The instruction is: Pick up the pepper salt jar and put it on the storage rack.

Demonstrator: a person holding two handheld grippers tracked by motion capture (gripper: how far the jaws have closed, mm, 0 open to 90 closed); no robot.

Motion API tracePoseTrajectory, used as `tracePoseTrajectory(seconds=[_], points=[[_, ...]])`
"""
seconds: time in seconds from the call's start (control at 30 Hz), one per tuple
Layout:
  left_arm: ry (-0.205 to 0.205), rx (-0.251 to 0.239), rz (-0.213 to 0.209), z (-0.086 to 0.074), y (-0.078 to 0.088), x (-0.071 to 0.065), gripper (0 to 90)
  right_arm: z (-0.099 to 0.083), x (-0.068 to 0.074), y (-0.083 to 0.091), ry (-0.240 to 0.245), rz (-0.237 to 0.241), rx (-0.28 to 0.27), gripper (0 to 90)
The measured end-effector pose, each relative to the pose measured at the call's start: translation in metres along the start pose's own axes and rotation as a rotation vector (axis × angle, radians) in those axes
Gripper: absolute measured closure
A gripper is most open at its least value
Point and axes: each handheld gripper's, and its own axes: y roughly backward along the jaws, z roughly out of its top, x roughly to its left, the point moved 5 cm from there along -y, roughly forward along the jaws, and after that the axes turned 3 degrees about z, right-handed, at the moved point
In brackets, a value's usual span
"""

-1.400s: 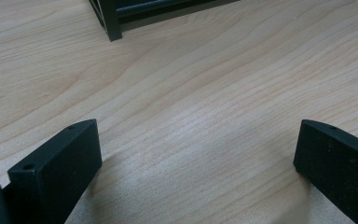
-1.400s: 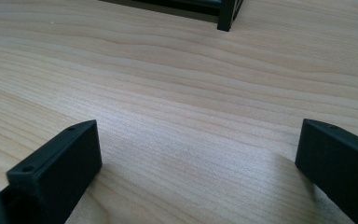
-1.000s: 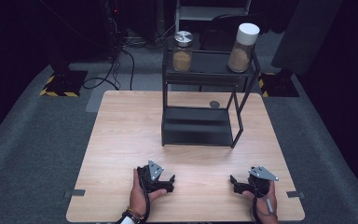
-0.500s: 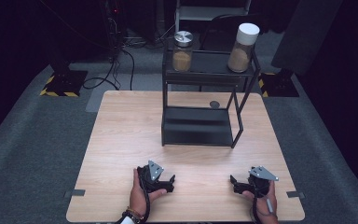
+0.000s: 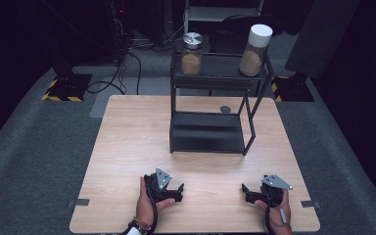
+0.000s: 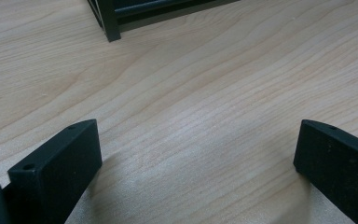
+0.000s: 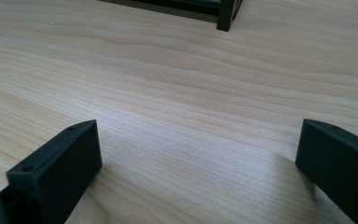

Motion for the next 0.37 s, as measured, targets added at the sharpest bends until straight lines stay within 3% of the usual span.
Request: tracePoseTrajectory(seconds=[0.37], points=[[-0.001,0.000,0.000,0.0000,0.0000,-0.0001,0.6,0.0003,0.0015,-0.0005,-0.006,-0.010,0.000,0.0]])
